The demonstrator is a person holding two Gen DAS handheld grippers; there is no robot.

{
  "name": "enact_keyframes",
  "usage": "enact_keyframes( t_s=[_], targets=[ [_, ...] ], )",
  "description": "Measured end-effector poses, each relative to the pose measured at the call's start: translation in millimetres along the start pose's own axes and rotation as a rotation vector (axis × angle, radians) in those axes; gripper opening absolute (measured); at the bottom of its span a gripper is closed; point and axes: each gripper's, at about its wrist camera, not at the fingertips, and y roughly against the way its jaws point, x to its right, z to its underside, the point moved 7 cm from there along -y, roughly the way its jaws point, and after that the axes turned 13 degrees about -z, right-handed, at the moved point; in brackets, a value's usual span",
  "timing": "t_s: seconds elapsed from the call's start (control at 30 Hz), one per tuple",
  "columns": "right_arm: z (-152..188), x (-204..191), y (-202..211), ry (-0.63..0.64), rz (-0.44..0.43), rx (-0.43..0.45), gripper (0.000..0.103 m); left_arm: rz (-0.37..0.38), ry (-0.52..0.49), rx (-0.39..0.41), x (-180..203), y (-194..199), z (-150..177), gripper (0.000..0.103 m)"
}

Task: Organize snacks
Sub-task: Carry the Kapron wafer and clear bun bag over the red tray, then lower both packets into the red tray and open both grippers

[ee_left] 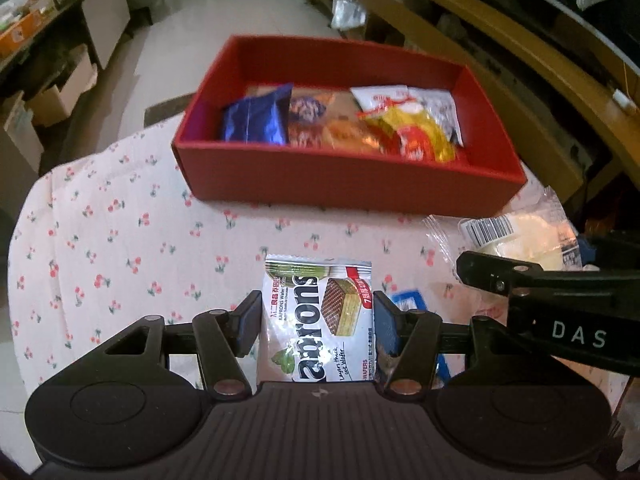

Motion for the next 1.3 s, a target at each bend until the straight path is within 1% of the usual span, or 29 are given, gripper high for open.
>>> enact_keyframes(
  t_s=[0.27,0.4,0.53,0.73,1.0,1.2,1.3],
  targets=[
    [-35.0,7.9,-1.6,-0.016,0.006,0.063,0.078,-0.038,0.014,0.06,-1.4,1.4,-40.7,0.064],
    [-57.7,15.4,-6.4,-0.037,0.004,0.094,0.078,-0.038,0.037,0.079,-2.3,-2.5,-64.7,0.064],
    [-78.5,23.8,-15.6,-0.053,0.006,0.116,0.078,-0.047,0.049,0.1,-1.7,-11.0,-89.5,0.064],
    [-101.0,39.6,-38.2,-0.064,0.023,0.124,0.078,-0.056,0.066,0.105,0.2,-32.4,-114.4,0.064],
    [-114.0,56.1,-63.5,-0.077,0.04,0.115,0.078,-0.07,0.059,0.112,4.6,-55.6,-130.1,0.064],
    [-117.1,61.1,-79.9,-0.079,0.041,0.103,0.079,-0.07,0.075,0.094,2.5,-70.4,-130.9,0.064],
    [-119.6,63.2,-82.5,-0.082,0.038,0.115,0.08,-0.07,0.084,0.096,1.2,-71.2,-132.8,0.064]
  ],
)
